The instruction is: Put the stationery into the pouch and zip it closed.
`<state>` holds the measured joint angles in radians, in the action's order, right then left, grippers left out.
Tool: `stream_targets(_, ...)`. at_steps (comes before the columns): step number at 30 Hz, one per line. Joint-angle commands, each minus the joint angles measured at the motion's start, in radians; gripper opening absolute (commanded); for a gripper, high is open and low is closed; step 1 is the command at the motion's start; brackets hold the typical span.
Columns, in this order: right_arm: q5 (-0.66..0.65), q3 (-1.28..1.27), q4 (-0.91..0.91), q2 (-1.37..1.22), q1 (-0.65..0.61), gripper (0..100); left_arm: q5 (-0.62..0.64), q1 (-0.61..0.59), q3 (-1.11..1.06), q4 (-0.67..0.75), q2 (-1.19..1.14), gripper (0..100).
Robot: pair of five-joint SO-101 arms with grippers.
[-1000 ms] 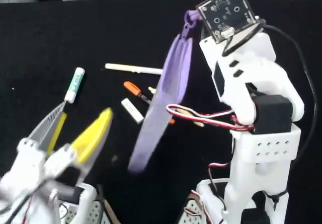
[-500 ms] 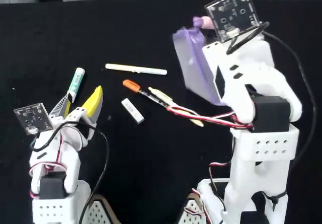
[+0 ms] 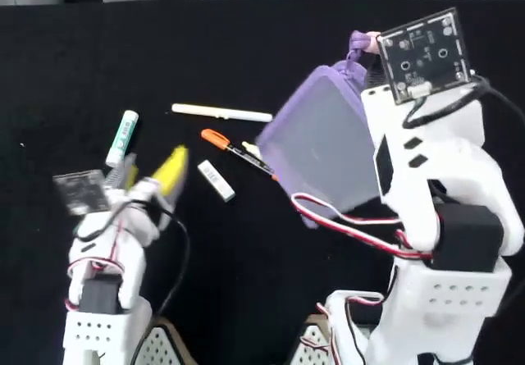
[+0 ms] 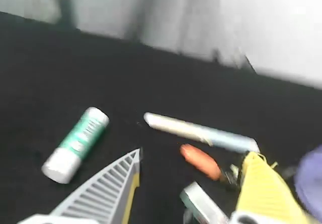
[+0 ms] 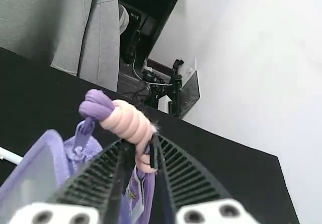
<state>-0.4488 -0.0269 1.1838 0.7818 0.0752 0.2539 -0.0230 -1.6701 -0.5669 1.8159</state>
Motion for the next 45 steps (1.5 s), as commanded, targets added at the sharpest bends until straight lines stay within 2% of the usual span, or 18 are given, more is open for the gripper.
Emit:
stream_targets(1,0.009,0.048,0.023,0.028,0.009,1.1,-0.094,0.186,0.018,-0.081,0.006,31)
stream_targets(4,0.009,0.093,0.089,0.028,0.008,1.1,-0.1,0.228,-0.002,-0.084,0.006,32)
stream_targets(10,0.009,0.18,0.25,0.03,0.005,1.1,-0.149,0.234,-0.025,-0.083,0.006,32)
stream_targets(15,0.009,0.185,0.342,0.028,-0.1,1.1,-0.15,0.237,-0.025,-0.066,0.006,31)
stream_targets(18,0.028,0.183,0.353,0.028,-0.14,1.1,-0.155,0.246,-0.025,-0.071,0.005,31)
stream_targets(24,0.052,0.191,0.325,0.028,-0.137,1.1,-0.152,0.243,-0.028,-0.061,-0.034,32)
stream_targets(27,0.052,0.191,0.292,0.028,-0.133,1.1,-0.144,0.245,-0.031,0.005,-0.097,32)
stream_targets(34,0.052,0.186,0.213,0.027,0.012,1.1,0.02,0.243,0.01,0.138,-0.307,32)
stream_targets(37,0.052,0.191,0.213,0.027,0.054,1.1,0.074,0.239,0.173,0.063,-0.457,31)
stream_targets(42,0.049,0.186,0.21,0.027,0.075,1.1,0.315,0.268,0.556,-0.132,-0.882,31)
stream_targets(45,0.049,0.191,0.209,0.031,0.075,1.1,0.4,0.305,0.739,-0.215,-1.123,32)
